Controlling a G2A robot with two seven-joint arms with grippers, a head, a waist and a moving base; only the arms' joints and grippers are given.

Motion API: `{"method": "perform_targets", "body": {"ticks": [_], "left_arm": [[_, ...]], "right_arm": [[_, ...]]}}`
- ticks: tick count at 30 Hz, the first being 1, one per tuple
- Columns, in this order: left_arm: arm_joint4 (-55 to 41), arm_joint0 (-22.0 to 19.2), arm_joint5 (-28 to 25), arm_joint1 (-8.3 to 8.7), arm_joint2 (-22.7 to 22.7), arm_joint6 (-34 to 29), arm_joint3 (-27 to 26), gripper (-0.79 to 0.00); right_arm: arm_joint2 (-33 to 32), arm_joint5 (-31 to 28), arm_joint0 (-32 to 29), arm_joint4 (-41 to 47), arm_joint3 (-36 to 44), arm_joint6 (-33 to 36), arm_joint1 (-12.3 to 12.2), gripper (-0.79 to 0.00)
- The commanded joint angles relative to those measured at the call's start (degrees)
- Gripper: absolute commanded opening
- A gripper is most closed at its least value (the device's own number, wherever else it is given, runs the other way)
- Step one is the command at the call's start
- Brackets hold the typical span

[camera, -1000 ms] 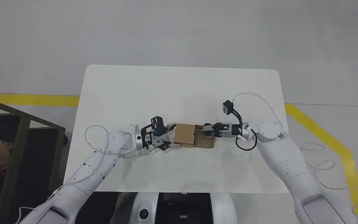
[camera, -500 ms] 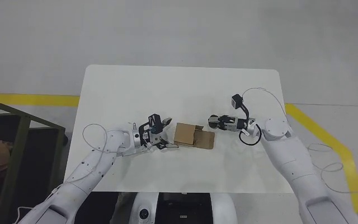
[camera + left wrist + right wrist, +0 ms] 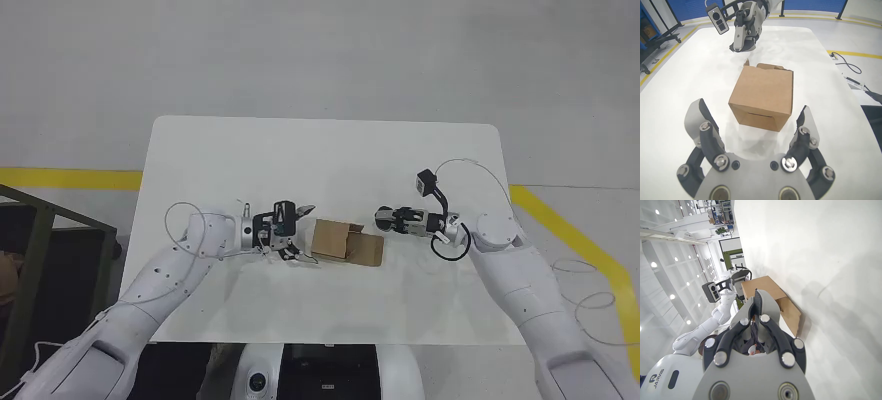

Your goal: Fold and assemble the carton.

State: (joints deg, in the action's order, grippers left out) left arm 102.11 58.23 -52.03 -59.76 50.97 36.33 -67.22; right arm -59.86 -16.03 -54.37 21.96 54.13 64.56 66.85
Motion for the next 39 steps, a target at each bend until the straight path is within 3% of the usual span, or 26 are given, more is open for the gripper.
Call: {"method": "perform_targets", "body": {"ticks": [1,10,18,21,27,39], "left_arm": [[2.0,-1.2,-0.2,-0.11,-1.2,2.2,1.2,0.0],[5.2,-5.6,-0.2,-1.43,-6.1,7.1,5.7,0.0],[3.5,-7.8,-0.5,-2.87,-9.1,7.6,8.8,0.0],[3.1,-8.2,-0.4,-3.22,-9.9,7.6,9.6,-0.046],[2.5,-8.5,-0.1,-3.43,-10.5,8.2,10.7,-0.129],[2.2,-8.6,0.5,-3.23,-10.9,8.8,11.0,-0.12]], "right_arm": [[-0.1,0.0,-0.1,0.1,0.1,0.2,0.0,-0.785],[0.0,-0.3,-0.4,0.8,-0.3,0.8,0.1,-0.785],[0.1,-0.4,-0.5,1.0,-0.4,1.3,0.1,-0.785],[0.2,-0.4,-0.6,1.1,-0.3,1.4,0.2,-0.785],[0.5,-0.4,-0.8,1.1,-0.3,1.4,0.3,-0.785],[3.8,-0.8,2.1,-1.7,-2.1,0.0,1.6,-0.785]]}}
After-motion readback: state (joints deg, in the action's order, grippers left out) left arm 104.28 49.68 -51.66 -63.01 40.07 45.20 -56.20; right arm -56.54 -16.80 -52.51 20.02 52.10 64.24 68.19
